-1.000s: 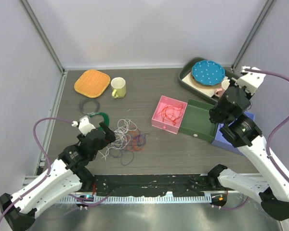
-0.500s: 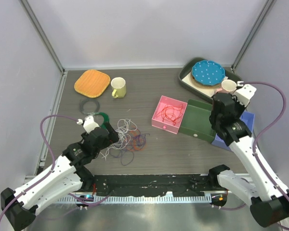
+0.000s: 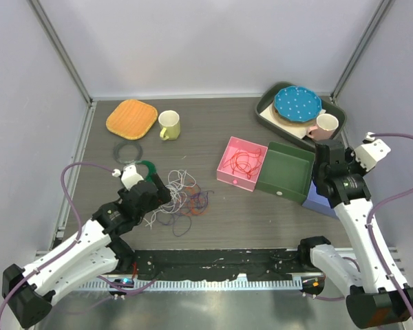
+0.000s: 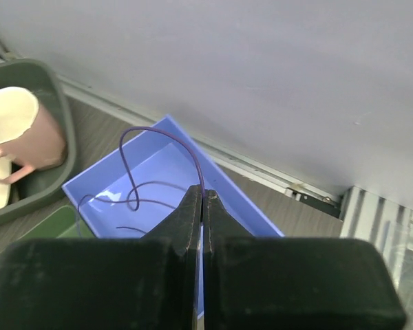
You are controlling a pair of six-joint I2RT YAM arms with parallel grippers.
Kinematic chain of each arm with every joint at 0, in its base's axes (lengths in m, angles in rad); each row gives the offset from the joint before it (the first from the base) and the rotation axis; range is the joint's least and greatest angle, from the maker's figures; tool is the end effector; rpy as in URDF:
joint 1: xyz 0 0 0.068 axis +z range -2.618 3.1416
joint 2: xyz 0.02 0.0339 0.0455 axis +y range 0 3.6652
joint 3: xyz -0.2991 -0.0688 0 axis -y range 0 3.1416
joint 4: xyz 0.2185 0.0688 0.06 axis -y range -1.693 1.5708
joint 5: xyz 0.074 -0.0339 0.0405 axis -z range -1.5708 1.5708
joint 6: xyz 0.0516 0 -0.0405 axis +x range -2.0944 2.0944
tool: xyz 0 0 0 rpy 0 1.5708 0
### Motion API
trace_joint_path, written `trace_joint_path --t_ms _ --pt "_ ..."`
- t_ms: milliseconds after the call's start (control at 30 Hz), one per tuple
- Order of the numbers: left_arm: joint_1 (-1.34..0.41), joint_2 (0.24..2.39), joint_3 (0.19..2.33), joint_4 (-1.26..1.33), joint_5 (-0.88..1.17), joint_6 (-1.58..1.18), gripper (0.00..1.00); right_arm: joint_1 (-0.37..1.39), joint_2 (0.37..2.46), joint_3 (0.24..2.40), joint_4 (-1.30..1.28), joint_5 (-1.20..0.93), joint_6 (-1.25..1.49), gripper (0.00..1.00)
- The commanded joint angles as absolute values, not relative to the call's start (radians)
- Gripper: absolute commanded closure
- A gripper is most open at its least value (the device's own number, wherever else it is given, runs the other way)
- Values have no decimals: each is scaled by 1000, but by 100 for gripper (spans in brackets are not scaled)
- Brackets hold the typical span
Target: Untangle the cables
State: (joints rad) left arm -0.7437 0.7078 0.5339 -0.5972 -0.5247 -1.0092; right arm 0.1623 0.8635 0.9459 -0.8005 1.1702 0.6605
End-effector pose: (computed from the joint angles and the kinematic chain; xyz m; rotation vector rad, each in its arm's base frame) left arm 0.0936 -0.0510 0.2466 -0.5449 2.1725 -0.3404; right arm 0.1156 -0.0292 0.3567 0.9806 1.6307 -0.7754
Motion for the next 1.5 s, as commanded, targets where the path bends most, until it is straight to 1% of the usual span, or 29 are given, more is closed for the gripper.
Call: trace_joint_path --t_ms 0,100,200,233,367,400,500,700,800,833,867,933,967,1067,1100,1167,1233,1267,1300,1333,1367,1400,1433,1467 --pt "-741 722 534 -552 -523 -989 0 106 899 962 -867 1219 753 99" --pt "-741 730 532 -555 -529 -991 0 25 931 997 -960 1264 820 99" --pt "-741 733 529 -546 -528 -991 0 -20 920 1020 -1023 1282 877 99" --pt "-739 736 529 -543 -525 -989 0 -20 913 1019 -1014 1266 862 99" --pt "-739 747 534 -545 -522 -989 0 -18 893 953 -763 1105 643 99" --pt "-741 750 534 -543 -522 -989 0 -20 897 927 -737 1019 623 99" --pt "-741 755 535 -551 -522 -989 0 -20 925 887 -686 945 621 99" --pt "-741 741 531 -552 -528 -991 0 -20 1023 838 -667 910 661 98" --pt "-741 739 531 -557 -531 -989 0 -21 1074 822 -669 936 678 93" --pt "-741 738 529 -557 -531 -991 0 -25 1083 822 -669 931 681 90" --pt "-741 738 529 -557 -531 -991 0 -31 1098 824 -672 931 684 78" --pt "-741 741 531 -557 -532 -989 0 -35 1107 837 -684 936 702 61" --pt "-739 741 529 -557 -534 -991 0 -35 1108 854 -696 946 707 46" --pt "-741 744 528 -561 -535 -992 0 -35 1086 902 -706 913 689 19" --pt "-741 744 528 -555 -534 -992 0 -35 1077 914 -704 887 675 17" --pt "-739 745 523 -551 -529 -992 0 -34 1052 939 -686 845 628 16" --pt "-741 752 526 -557 -531 -992 0 -34 999 936 -648 714 545 15" --pt "-741 755 531 -561 -535 -996 0 -32 974 914 -587 633 516 16" --pt "-741 759 532 -569 -535 -997 0 -32 933 896 -545 424 465 16" --pt "-741 762 532 -569 -537 -1005 0 -25 911 875 -501 267 418 15" --pt "-741 765 532 -569 -541 -1011 0 -9 898 836 -418 139 352 12" --pt "-741 767 531 -566 -540 -1015 0 6 875 818 -378 -62 341 9" --pt "-741 775 529 -561 -535 -1015 0 137 868 801 -335 -107 327 9" --pt "-741 781 528 -557 -528 -1019 0 205 864 770 -255 -121 292 8"
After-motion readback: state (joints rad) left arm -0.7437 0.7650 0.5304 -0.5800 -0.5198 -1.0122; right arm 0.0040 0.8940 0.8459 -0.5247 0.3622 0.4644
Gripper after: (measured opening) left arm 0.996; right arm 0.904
